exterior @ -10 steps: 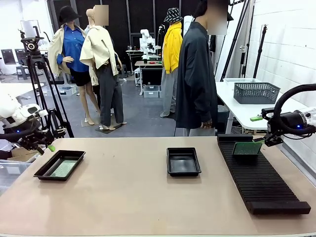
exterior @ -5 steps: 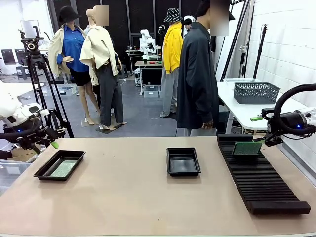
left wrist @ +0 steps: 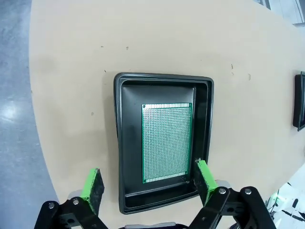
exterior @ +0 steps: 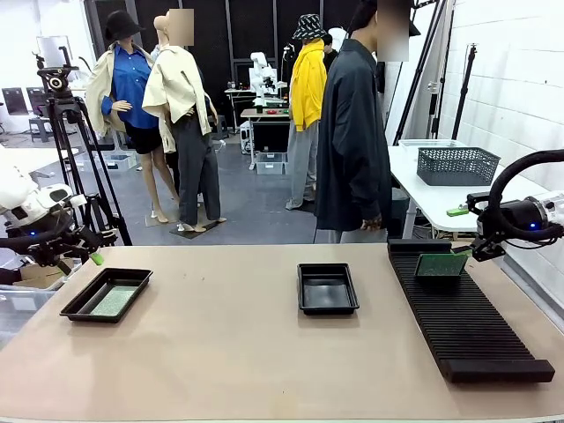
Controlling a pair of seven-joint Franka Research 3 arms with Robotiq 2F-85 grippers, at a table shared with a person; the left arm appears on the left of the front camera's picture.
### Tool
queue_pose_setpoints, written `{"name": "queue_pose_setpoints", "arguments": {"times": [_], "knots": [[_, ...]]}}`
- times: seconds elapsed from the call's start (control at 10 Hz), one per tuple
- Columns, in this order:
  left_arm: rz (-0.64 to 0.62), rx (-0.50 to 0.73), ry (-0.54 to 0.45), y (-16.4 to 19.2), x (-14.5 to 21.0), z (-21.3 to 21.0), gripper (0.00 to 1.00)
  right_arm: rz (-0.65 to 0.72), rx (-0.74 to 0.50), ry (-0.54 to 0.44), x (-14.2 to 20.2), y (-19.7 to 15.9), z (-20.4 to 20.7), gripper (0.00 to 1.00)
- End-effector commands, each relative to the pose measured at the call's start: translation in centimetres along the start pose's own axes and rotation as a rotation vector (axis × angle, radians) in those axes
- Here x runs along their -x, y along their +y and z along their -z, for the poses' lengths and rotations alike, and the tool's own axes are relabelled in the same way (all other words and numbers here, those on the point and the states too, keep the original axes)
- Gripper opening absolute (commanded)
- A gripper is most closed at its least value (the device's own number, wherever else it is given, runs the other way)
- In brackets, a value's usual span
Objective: Inspect and transfer BCBs to ESD trays.
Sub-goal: Pick up the ESD tray and place it on the left side of the table, then pick up the Blank PCB from the PCB Rack and place it in the right ESD tray.
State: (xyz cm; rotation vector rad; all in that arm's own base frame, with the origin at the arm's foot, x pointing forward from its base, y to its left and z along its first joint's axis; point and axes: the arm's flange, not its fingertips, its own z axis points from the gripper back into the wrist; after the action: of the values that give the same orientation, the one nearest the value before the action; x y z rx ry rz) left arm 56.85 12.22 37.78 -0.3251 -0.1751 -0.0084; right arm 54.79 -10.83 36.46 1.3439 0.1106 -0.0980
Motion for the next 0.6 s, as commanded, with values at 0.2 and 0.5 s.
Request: {"name": "queue_pose_setpoints", "arguments": {"times": [0.2, 0.5], "knots": [[0.002, 0.001, -0.005, -0.03, 0.13, -0.34, 1.00, -0.001, 0.003, 0.007, 0.01, 0.07, 0.13, 1.00], [0.002, 0.001, -0.005, -0.03, 0.13, -0.34, 1.00, -0.001, 0.003, 0.007, 0.01, 0.07, 0.13, 1.00]]}}
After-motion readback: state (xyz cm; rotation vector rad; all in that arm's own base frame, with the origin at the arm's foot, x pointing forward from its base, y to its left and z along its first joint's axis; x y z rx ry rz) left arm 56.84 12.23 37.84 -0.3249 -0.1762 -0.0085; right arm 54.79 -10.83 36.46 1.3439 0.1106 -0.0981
